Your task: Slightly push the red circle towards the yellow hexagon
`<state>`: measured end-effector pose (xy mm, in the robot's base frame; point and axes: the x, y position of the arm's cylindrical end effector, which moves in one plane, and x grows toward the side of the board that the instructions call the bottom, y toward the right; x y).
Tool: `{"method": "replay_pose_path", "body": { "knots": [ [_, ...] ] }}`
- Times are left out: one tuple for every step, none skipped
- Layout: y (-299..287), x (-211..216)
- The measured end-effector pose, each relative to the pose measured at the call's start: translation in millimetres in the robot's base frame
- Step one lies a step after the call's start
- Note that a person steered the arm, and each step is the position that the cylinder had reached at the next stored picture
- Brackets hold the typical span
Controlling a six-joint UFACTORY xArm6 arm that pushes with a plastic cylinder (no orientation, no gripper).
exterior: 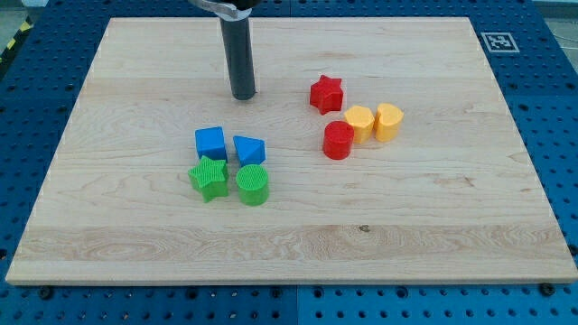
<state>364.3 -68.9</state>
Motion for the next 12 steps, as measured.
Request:
{"method": "replay_pose_path", "body": {
  "knots": [
    [0,6],
    [0,18],
    [0,22],
    [0,40],
    [6,53],
    [16,73],
    [23,91],
    [72,95],
    [81,102],
    [99,116],
    [122,126],
    [130,128]
  ]
}}
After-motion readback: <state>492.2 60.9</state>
